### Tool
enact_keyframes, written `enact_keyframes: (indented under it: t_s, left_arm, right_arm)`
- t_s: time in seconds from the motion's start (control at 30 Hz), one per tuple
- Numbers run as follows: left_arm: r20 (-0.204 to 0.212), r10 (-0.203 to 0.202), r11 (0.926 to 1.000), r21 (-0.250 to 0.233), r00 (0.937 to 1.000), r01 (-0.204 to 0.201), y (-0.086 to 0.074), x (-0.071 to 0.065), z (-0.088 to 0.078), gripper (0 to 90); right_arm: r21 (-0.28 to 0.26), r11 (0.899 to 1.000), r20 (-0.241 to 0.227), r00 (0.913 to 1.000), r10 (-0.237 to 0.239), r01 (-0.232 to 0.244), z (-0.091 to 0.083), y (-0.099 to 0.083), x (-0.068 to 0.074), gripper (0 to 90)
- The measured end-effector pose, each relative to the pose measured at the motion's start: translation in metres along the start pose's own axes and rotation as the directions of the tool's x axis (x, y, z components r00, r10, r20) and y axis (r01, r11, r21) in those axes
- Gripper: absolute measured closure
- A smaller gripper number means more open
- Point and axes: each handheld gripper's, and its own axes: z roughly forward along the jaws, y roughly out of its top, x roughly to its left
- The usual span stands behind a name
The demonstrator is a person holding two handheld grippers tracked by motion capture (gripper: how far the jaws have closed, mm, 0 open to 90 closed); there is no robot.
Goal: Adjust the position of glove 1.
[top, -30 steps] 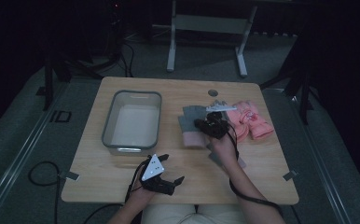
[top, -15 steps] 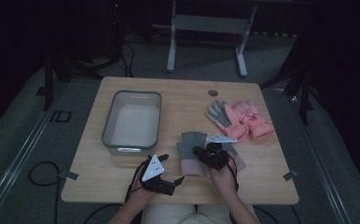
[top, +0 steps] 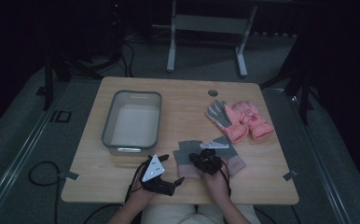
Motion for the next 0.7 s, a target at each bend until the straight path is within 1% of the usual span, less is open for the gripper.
enact_keyframes:
  t_s: [0.13,0.27,0.33,0.37,0.4,0.43,0.47,0.5,0.53,0.57,0.6,0.67,0.7]
  left_arm:
    - [-0.001,-0.002,1.0,0.003,1.0,0.002,0.0,0.0,0.0,1.7]
    - [0.001,-0.003,1.0,0.003,1.0,0.003,0.0,0.0,0.0,1.7]
    - [0.002,-0.003,1.0,0.004,1.0,0.003,0.0,0.0,0.0,1.7]
    - [0.001,-0.003,1.0,0.002,1.0,0.003,0.0,0.0,0.0,1.7]
    - [0.002,-0.004,1.0,0.003,1.0,0.004,0.0,0.0,0.0,1.7]
    - [0.002,-0.004,1.0,0.003,1.0,0.004,0.0,0.0,0.0,1.8]
    - [0.004,-0.005,1.0,0.003,1.0,0.005,0.0,0.001,0.0,1.8]
    - [0.004,-0.005,1.0,0.002,1.0,0.005,0.0,0.001,0.0,1.7]
    - [0.003,-0.007,1.0,0.001,1.0,0.007,0.0,0.001,0.0,1.8]
    - [0.003,-0.008,1.0,0.001,1.0,0.008,0.0,0.001,0.0,1.8]
    - [0.003,-0.009,1.0,0.0,1.0,0.009,0.0,0.001,0.0,1.7]
    - [0.006,-0.009,1.0,0.003,0.9999,0.009,0.0,0.001,0.0,1.7]
    - [0.006,-0.008,1.0,0.002,0.9999,0.008,0.0,0.001,0.0,1.7]
  right_arm:
    - [-0.011,1.0,-0.01,0.9997,0.021,-0.021,0.0,-0.001,-0.001,81.2]
    - [-0.01,0.999,-0.037,0.998,0.052,-0.052,-0.006,0.003,-0.004,74.2]
    - [-0.001,0.999,-0.052,0.9976,0.046,-0.046,-0.011,0.009,-0.006,69.6]
    - [-0.003,0.999,-0.055,0.9978,0.038,-0.038,-0.015,0.012,-0.008,69.6]
    - [-0.018,1.0,-0.054,0.9983,0.023,-0.024,-0.02,0.016,-0.01,69.6]
    - [-0.018,1.0,-0.054,0.9983,0.023,-0.024,-0.02,0.016,-0.01,69.6]
    - [-0.024,1.0,-0.05,0.9988,-0.002,0.001,-0.025,0.02,-0.012,68.2]
    - [-0.058,0.997,-0.031,0.9979,-0.057,0.055,-0.036,0.029,-0.016,67.4]
    - [-0.066,0.995,-0.034,0.9968,-0.072,0.07,-0.04,0.033,-0.018,67.4]
    - [-0.079,0.993,-0.058,0.994,-0.092,0.088,-0.047,0.039,-0.023,67.3]
    - [-0.09,0.991,-0.06,0.9928,-0.103,0.098,-0.052,0.042,-0.026,67.2]
    - [-0.1,0.981,-0.027,0.9849,-0.171,0.168,-0.065,0.049,-0.035,63.4]
    - [-0.11,0.979,-0.018,0.9843,-0.175,0.172,-0.069,0.052,-0.038,63.4]
